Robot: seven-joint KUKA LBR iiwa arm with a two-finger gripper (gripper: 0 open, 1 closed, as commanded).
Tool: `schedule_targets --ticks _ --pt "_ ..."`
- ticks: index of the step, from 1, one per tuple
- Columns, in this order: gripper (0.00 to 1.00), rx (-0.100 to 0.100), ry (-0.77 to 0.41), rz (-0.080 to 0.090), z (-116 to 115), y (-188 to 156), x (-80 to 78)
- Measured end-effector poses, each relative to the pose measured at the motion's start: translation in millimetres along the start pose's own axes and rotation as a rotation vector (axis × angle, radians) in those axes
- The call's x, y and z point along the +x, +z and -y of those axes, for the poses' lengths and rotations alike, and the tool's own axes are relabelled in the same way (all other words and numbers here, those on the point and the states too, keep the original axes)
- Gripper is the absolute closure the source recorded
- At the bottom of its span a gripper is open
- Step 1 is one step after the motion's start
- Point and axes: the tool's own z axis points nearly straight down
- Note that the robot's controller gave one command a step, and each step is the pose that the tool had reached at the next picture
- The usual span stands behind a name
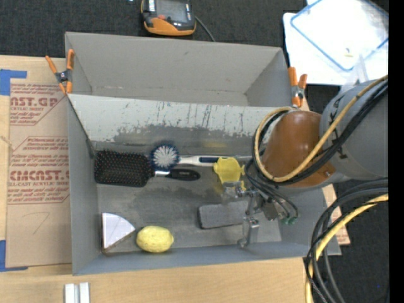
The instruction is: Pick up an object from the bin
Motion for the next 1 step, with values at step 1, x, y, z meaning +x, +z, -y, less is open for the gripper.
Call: schedule_targets --ticks 1 --pt "0.0 0.006 0.048 0.018 -25.0 29.4 -9.2"
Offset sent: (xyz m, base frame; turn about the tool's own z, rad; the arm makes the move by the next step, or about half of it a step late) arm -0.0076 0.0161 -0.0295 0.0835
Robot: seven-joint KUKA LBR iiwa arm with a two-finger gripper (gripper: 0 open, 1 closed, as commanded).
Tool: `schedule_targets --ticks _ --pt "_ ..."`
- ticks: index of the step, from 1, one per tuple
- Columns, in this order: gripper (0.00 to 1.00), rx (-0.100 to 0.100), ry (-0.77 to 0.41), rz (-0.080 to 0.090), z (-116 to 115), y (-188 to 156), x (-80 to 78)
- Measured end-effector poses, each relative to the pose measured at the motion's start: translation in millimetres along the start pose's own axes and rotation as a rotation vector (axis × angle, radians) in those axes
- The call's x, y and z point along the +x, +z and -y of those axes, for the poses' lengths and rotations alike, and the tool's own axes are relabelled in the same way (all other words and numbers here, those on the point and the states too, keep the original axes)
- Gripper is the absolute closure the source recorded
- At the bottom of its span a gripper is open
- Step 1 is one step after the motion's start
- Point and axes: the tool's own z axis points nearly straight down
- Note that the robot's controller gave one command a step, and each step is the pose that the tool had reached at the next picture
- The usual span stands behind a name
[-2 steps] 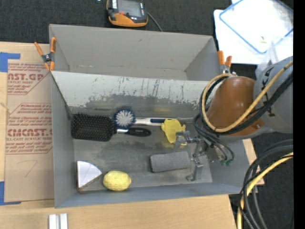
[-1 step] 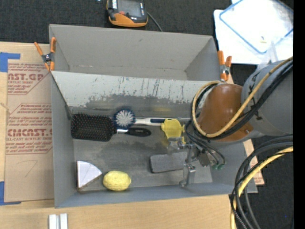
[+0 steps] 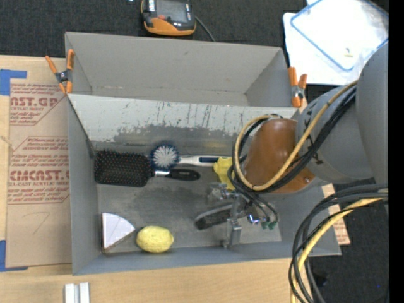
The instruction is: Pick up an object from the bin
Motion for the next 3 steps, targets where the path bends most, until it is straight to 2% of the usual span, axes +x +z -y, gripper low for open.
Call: schedule_targets --ticks 1,2,3 --pt "1.0 -0.003 0.035 -0.012 8 0 13.2" --pt "1.0 -0.003 0.035 -0.012 8 0 13.2" --pt "1.0 -0.002 0.034 -0.005 7 -118 10.3"
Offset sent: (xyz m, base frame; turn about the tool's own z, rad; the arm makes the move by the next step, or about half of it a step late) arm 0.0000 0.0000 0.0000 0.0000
